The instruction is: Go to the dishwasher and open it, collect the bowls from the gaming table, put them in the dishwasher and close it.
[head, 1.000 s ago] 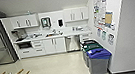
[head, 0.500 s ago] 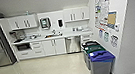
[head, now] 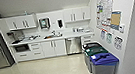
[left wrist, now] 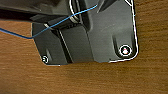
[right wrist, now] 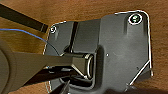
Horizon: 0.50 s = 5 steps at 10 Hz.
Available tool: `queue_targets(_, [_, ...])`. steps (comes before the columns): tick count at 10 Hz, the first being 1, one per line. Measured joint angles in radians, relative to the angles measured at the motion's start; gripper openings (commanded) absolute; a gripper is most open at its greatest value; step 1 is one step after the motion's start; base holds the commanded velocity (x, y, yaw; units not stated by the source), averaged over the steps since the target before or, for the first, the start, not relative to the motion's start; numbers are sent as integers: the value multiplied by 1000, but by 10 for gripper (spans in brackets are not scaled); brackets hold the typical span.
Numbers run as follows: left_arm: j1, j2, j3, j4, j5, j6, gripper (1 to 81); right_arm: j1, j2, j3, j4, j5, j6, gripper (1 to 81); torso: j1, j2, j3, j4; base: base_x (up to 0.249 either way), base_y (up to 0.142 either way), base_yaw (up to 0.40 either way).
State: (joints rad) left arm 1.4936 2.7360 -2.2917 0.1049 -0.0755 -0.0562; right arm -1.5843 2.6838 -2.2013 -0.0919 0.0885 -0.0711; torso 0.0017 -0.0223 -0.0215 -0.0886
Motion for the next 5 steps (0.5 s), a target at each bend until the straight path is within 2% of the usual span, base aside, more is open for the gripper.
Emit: queue_targets(5, [0,-2,0,0,0,0,811,0,3,0,0,0,0,811,0,0,0,0,219,0,0])
